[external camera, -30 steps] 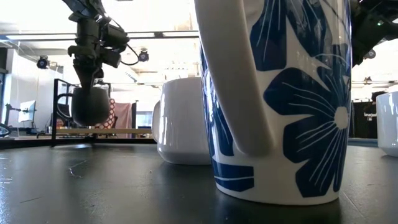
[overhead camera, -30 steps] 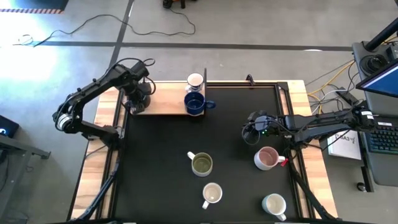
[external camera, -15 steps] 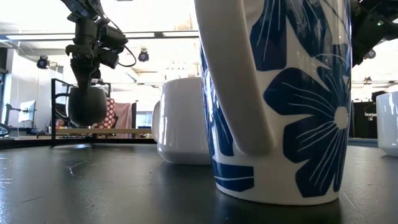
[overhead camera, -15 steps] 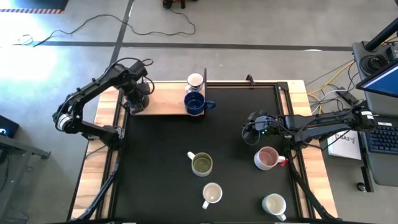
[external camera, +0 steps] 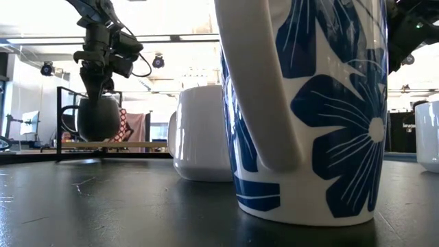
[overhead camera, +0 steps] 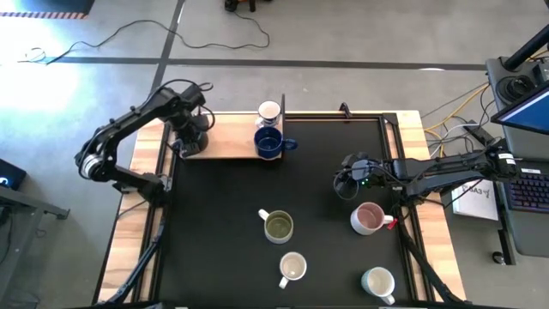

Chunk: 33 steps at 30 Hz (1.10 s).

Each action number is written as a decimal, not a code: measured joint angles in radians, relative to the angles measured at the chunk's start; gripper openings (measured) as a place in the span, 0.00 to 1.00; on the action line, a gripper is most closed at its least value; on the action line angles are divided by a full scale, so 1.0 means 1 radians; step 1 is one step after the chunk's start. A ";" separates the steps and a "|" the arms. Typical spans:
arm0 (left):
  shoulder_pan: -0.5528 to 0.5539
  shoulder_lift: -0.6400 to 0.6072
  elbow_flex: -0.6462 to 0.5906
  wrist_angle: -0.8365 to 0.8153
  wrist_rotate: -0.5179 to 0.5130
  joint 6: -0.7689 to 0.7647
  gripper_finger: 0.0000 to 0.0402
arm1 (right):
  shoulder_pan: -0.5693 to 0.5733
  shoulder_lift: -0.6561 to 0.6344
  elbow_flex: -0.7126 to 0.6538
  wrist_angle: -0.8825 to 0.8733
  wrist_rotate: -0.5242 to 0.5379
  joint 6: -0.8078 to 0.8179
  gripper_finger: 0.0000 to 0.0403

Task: Place coffee mugs
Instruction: Put the blue-black mug on the shelf

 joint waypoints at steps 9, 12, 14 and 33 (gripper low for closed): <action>0.011 0.046 0.069 -0.045 0.002 0.020 0.03 | 0.000 0.000 0.000 0.000 0.000 0.000 0.17; 0.011 0.065 0.086 -0.050 0.002 0.003 0.03 | 0.000 0.000 0.000 0.000 0.000 0.000 0.17; 0.011 0.075 0.087 -0.065 0.012 -0.006 0.04 | 0.000 0.000 0.000 0.000 0.000 0.000 0.17; 0.016 0.084 0.096 -0.076 0.037 -0.032 0.06 | 0.000 0.000 0.000 0.000 0.000 0.000 0.17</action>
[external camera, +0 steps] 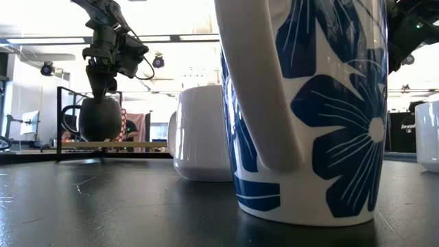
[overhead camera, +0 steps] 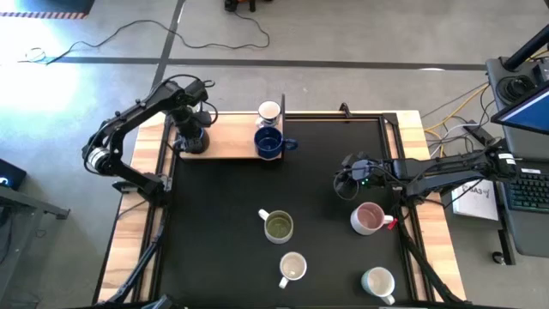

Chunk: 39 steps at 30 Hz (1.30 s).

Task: Place coffee mugs
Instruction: Put the blue-black mug on the shelf

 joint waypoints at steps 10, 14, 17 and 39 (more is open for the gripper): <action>0.000 0.000 0.049 -0.005 -0.003 -0.007 0.12 | 0.000 0.000 0.000 0.000 0.000 0.000 0.17; 0.000 0.000 0.068 -0.011 -0.004 -0.007 0.15 | 0.000 0.000 0.000 0.000 0.000 0.000 0.17; 0.000 -0.001 0.086 -0.011 -0.004 -0.007 0.15 | 0.000 0.000 0.000 0.000 0.000 0.000 0.17; -0.221 -0.002 0.071 0.058 0.035 -0.514 0.13 | 0.000 0.000 0.000 0.000 0.000 0.000 0.17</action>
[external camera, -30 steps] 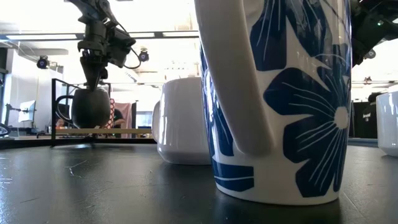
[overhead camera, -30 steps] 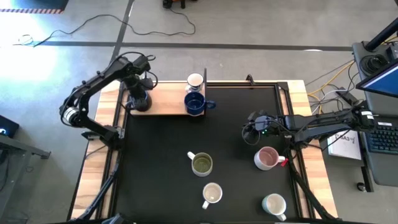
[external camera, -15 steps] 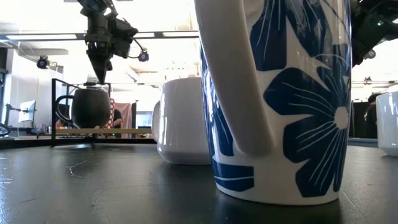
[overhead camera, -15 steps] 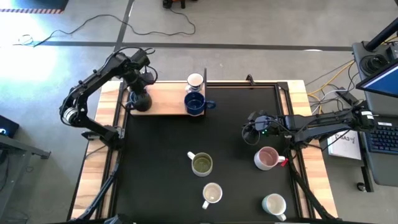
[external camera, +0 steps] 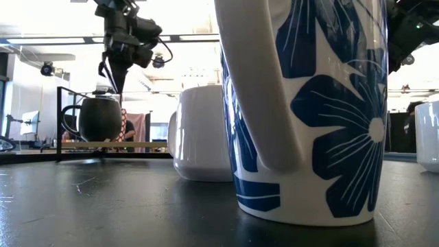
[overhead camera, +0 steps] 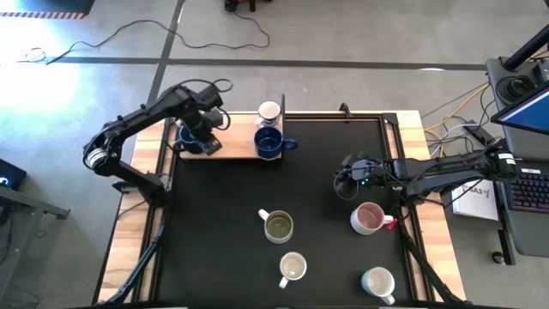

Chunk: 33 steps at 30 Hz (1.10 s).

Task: Place coffee mugs
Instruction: Put the blue-black mug on the shelf

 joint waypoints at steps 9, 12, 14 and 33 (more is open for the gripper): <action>-0.084 0.000 -0.088 0.114 -0.088 -0.207 0.13 | 0.000 0.000 0.000 0.000 0.000 0.000 0.17; -0.087 0.000 -0.112 0.155 -0.117 -0.258 0.13 | 0.000 0.000 0.000 0.000 0.000 0.000 0.17; -0.087 0.001 -0.122 0.174 -0.138 -0.286 0.13 | 0.000 0.000 0.000 0.000 0.000 0.000 0.17; -0.089 0.001 -0.164 0.172 -0.230 -0.327 0.13 | 0.000 0.000 0.000 0.000 0.000 0.000 0.17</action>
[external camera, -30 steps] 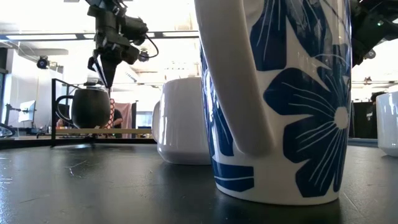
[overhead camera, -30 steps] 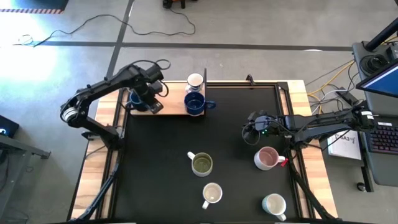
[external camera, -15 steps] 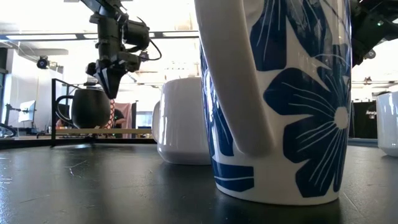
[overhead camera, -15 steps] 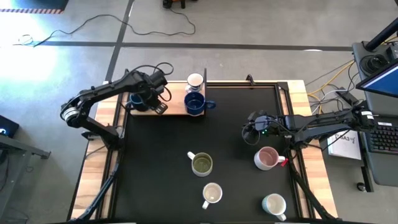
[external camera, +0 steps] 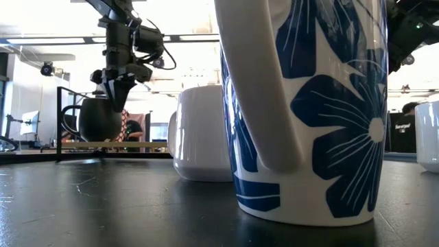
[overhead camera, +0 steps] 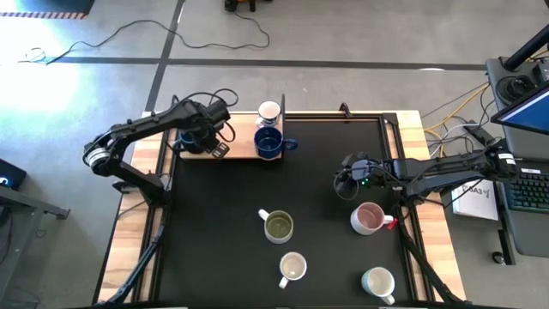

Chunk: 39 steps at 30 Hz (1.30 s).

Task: Place coffee mugs
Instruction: Put the blue-black mug on the shelf

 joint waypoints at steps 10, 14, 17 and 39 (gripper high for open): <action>0.000 0.000 -0.031 -0.002 -0.033 -0.006 0.13 | 0.000 0.000 0.000 0.000 0.000 0.000 0.17; 0.000 0.000 -0.031 -0.015 -0.039 -0.013 0.13 | 0.000 0.000 0.000 0.000 0.000 0.000 0.17; 0.000 0.000 -0.031 -0.035 -0.059 -0.021 0.13 | 0.000 0.000 0.000 0.000 0.000 0.000 0.17; -0.003 -0.001 -0.030 -0.133 -0.105 -0.050 0.13 | 0.000 0.000 0.000 0.000 0.000 0.000 0.17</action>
